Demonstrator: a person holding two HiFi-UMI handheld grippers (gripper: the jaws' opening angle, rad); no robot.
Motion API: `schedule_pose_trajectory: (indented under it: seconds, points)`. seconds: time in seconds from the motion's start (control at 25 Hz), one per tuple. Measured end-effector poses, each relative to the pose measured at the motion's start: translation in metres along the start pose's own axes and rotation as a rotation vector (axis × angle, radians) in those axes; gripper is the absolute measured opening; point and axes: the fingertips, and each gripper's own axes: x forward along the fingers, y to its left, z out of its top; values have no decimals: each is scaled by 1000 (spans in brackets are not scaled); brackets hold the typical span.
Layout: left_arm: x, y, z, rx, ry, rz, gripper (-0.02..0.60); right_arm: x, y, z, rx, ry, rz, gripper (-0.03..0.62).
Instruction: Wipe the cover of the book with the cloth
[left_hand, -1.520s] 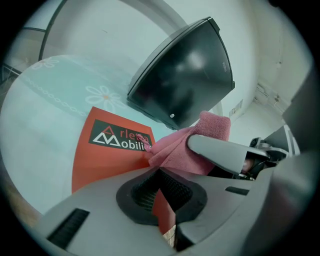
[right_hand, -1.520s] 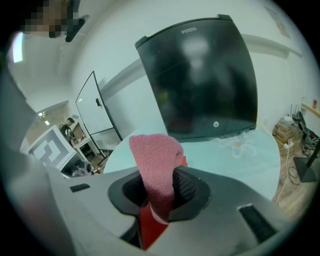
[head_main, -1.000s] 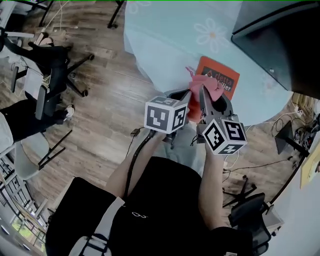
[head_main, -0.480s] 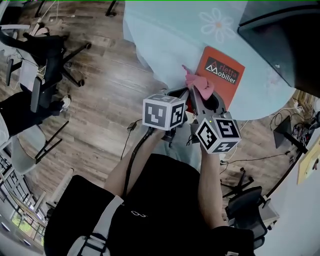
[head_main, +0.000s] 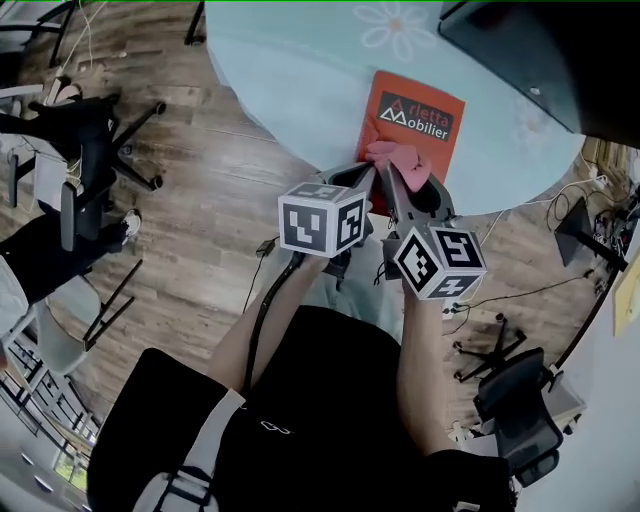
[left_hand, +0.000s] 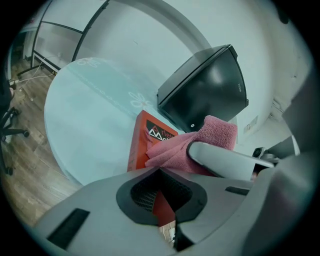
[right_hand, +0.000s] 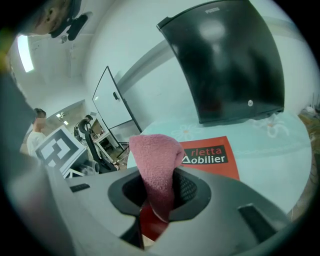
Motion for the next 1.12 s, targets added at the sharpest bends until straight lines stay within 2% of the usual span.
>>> schedule_pose_trajectory:
  seconds: [0.4,0.88,1.12]
  points:
    - [19,-41,-17,54,32,-28,12,-37,-41,-13,56,-16,-48,91]
    - [34,-89,-59,44,41,-42,12,-87,-80,-24,42,-26,-55,91]
    - [23,-130,-39,112,-41,-61,12,-118,-88,0,22,-103,-41,91]
